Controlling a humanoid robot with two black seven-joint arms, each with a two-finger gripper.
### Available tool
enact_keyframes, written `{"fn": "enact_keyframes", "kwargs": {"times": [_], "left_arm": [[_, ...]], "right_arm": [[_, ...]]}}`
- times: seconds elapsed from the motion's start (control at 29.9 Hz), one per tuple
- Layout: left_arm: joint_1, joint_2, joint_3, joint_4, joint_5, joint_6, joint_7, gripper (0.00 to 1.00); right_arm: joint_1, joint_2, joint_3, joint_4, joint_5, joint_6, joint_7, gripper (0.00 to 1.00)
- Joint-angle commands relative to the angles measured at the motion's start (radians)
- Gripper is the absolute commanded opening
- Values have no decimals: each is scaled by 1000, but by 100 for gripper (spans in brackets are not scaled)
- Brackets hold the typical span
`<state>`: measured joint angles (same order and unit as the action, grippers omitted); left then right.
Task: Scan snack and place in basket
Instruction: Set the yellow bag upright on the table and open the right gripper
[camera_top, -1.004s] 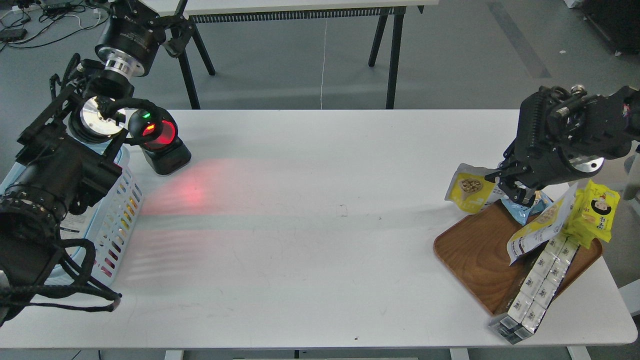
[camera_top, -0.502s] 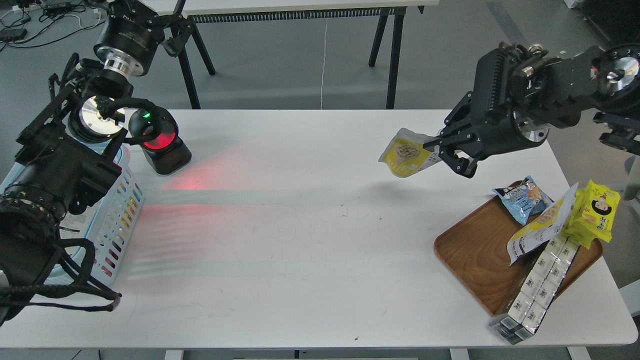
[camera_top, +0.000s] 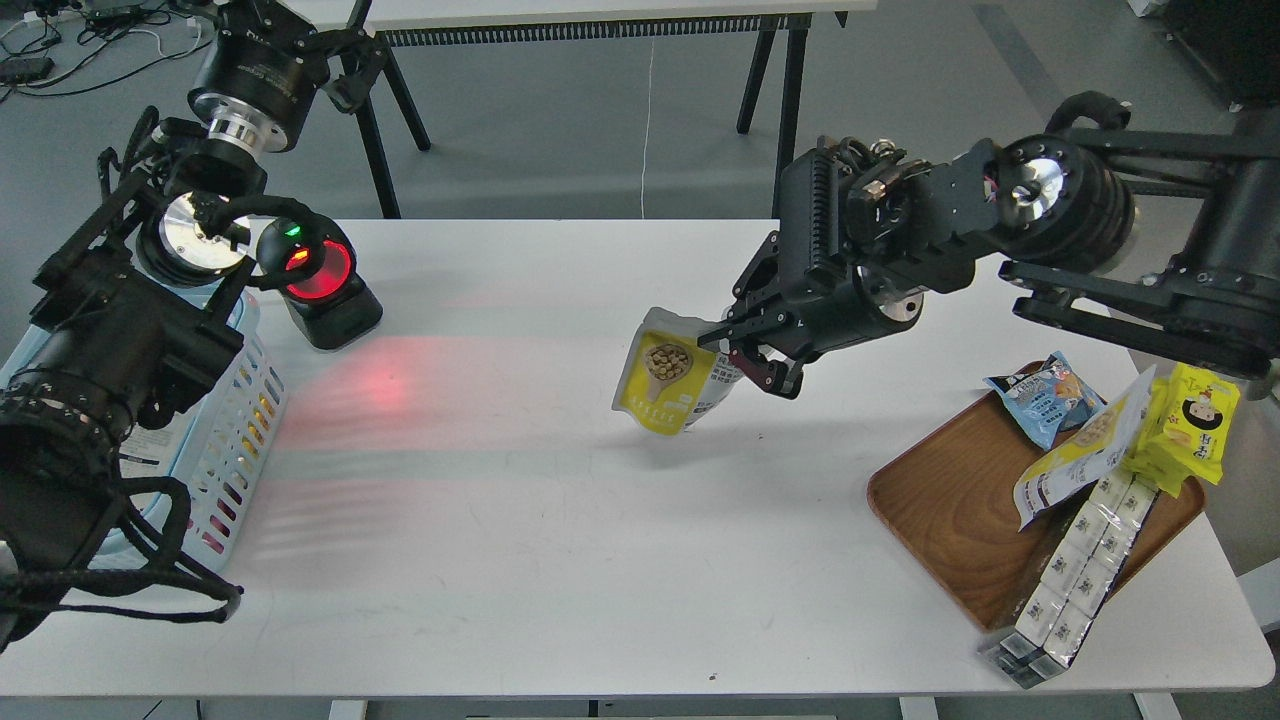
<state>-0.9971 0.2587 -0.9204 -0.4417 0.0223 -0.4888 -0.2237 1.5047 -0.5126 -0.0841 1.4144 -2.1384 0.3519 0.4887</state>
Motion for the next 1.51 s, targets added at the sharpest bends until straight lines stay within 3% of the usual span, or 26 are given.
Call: {"fn": "enact_keyframes", "kwargs": {"times": [0.0, 0.3, 1.17, 1.37, 1.47], "left_arm": [[0, 1, 0, 0, -1, 0, 0, 100], [-11, 28, -2, 0, -2, 0, -9, 100], [-9, 28, 0, 0, -2, 0, -14, 100], [-9, 30, 0, 0, -2, 0, -14, 100], [-9, 30, 0, 0, -2, 0, -14, 100]], "right_arm": [[-15, 75, 0, -54, 0, -1, 0, 1], [-44, 160, 1, -144, -1, -1, 0, 1], [-103, 204, -6, -161, -11, 1, 0, 3], [-100, 203, -6, -160, -11, 1, 0, 6], [-95, 195, -3, -153, -6, -1, 0, 13]]}}
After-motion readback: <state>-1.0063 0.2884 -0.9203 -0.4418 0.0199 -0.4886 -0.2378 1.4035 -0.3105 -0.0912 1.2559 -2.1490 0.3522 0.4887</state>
